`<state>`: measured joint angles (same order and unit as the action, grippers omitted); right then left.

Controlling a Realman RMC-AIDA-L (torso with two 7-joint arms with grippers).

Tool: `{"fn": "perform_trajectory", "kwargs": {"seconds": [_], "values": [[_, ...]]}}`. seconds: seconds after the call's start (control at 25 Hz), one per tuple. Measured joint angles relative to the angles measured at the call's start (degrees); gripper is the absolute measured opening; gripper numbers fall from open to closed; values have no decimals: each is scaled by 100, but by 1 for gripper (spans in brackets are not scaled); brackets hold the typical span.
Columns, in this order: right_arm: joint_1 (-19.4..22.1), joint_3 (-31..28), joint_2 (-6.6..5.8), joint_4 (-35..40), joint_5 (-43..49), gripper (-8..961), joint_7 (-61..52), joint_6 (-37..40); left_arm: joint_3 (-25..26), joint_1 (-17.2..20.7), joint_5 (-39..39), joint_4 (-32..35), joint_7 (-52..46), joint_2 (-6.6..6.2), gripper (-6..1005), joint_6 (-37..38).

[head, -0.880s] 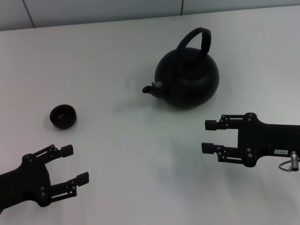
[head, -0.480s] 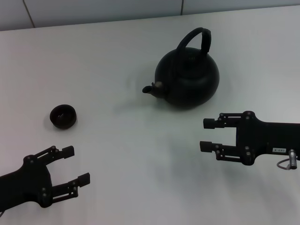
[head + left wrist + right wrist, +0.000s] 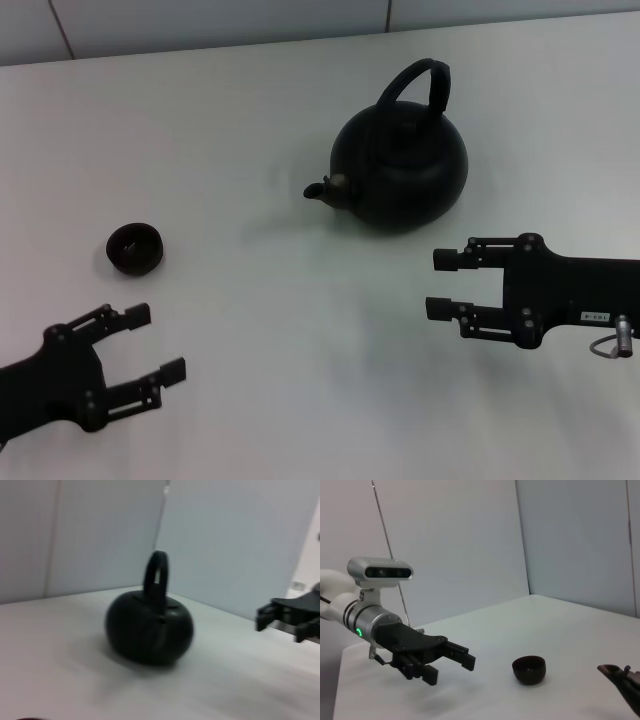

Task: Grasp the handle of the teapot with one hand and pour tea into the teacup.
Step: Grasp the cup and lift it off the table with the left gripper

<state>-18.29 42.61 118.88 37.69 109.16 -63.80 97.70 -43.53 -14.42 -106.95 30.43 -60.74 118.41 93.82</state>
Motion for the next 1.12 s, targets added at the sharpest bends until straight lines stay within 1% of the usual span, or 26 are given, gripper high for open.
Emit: {"fn": "perform_trajectory", "kwargs": {"seconds": [0.08,0.12,0.16,0.2,0.24,0.28,0.52,0.68,0.72,1.12], "values": [[-11,-25,2,0,-15,579,0,-2,138,-15,9,-54,1,3,828,-141],[-30,-51,3,0,-25,579,0,-4,326,-59,15,-174,1,8,827,-359],[-40,-56,3,0,-30,579,0,-4,326,-59,15,-174,1,8,826,-359],[-50,-58,4,1,-33,579,0,-4,571,-149,19,-350,1,8,826,-681],[-58,-59,3,1,-35,578,0,-3,666,-184,21,-417,1,8,825,-798],[-58,-59,3,1,-35,578,0,-3,666,-184,21,-417,1,8,824,-798],[-119,-72,4,1,-41,578,0,0,1213,-387,56,-731,-50,15,819,-1584],[-127,-82,3,1,-51,578,0,-5,1211,-411,60,-738,-69,16,816,-1722],[-134,-86,4,1,-53,578,0,-8,1190,-461,61,-789,-65,16,815,-1851],[-177,-87,3,1,-54,578,-1,-15,1121,-727,29,-1021,-21,25,807,-2240]]}}
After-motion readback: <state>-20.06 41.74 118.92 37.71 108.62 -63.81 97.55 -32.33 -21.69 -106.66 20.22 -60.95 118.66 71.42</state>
